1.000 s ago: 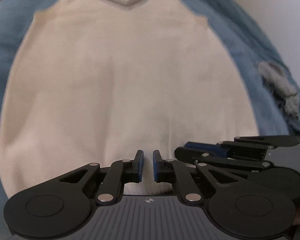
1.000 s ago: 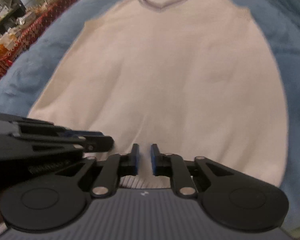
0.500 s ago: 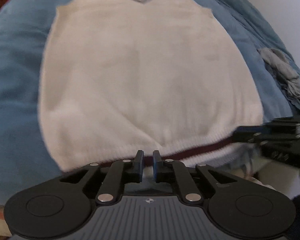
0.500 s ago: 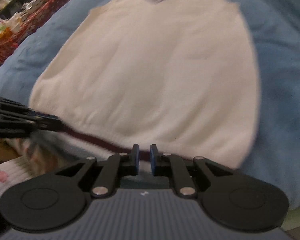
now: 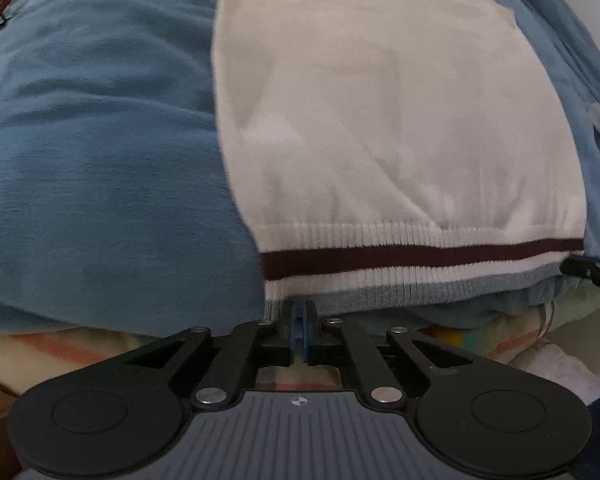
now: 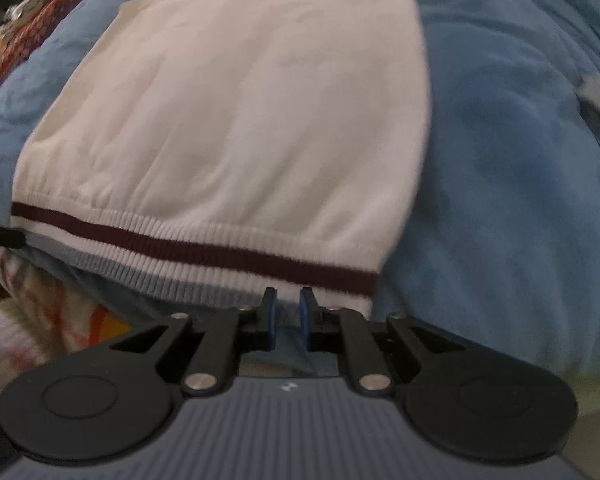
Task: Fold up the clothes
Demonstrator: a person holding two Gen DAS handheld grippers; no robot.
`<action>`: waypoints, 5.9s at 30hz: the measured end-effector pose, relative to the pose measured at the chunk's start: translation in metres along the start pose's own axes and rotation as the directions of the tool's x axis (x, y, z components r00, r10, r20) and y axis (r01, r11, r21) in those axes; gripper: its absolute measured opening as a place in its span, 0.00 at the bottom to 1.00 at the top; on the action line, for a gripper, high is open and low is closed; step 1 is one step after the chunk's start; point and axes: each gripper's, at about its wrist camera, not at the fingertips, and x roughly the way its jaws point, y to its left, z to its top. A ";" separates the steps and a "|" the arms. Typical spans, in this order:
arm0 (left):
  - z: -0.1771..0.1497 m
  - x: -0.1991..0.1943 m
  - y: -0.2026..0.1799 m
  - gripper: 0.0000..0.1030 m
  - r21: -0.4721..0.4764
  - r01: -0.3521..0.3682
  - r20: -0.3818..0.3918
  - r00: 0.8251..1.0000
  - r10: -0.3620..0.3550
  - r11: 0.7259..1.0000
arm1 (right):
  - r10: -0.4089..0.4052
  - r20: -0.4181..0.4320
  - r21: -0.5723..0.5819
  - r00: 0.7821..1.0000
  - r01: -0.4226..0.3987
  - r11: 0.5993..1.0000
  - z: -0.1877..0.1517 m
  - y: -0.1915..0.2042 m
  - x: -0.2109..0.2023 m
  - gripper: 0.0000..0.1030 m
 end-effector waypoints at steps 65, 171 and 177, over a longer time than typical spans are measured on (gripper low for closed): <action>0.252 0.045 0.028 0.24 -0.096 -0.011 0.250 0.968 0.035 0.995 | 0.004 0.273 -0.034 0.962 0.005 0.999 0.264 -0.051 0.068 0.24; 0.195 0.061 0.063 0.45 -0.003 0.000 0.134 0.991 0.000 1.000 | -0.008 0.221 0.207 0.975 -0.039 0.978 0.163 -0.079 0.027 0.51; 0.194 0.063 0.066 0.45 -0.039 0.024 0.131 0.991 -0.019 0.999 | -0.014 0.228 0.224 0.974 -0.039 0.974 0.173 -0.085 0.039 0.51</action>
